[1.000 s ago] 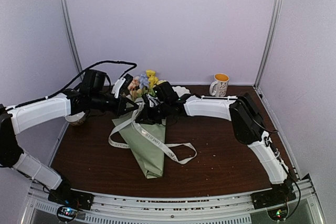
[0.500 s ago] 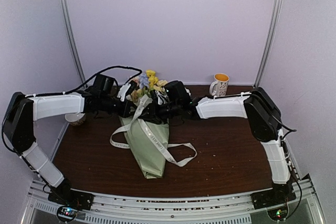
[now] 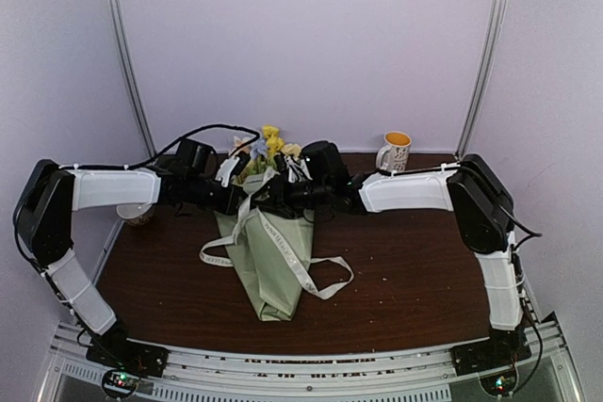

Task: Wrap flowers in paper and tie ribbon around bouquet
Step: Cross the ribbon with the folded bouquet.

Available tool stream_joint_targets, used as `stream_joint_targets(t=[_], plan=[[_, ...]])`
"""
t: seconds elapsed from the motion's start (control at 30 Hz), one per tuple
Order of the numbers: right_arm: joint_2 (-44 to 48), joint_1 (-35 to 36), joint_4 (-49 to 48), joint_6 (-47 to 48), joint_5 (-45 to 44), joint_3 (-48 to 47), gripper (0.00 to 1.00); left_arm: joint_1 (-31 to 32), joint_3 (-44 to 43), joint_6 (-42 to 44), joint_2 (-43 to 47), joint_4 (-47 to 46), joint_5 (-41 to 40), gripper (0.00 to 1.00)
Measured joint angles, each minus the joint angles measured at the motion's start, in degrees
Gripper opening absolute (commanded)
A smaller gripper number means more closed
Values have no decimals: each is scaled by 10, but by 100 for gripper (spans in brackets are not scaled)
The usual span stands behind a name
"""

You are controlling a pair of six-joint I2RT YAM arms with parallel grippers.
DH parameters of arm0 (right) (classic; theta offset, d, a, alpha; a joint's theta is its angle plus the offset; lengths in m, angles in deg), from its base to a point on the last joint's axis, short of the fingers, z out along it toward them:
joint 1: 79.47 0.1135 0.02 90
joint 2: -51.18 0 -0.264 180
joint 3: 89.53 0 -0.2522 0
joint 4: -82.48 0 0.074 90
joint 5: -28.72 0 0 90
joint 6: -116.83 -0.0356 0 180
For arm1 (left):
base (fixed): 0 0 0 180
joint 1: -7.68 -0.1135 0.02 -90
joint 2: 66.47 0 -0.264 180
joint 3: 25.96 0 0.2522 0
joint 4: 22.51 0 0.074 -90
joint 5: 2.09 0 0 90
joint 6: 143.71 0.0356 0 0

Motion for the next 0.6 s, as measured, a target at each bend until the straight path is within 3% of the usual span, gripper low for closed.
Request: stream_joint_targets(t=[0.07, 0.37, 0.5, 0.6], plan=[[-5, -1, 1, 4, -1, -7, 32, 0, -1, 0, -8, 0, 0, 0], [-53, -21, 15, 8, -11, -17, 32, 0, 1, -5, -19, 0, 0, 0], [-70, -25, 24, 7, -11, -17, 31, 0, 1, -7, -19, 6, -1, 12], [-70, -25, 26, 7, -11, -17, 31, -2, 2, -7, -22, 17, -1, 37]])
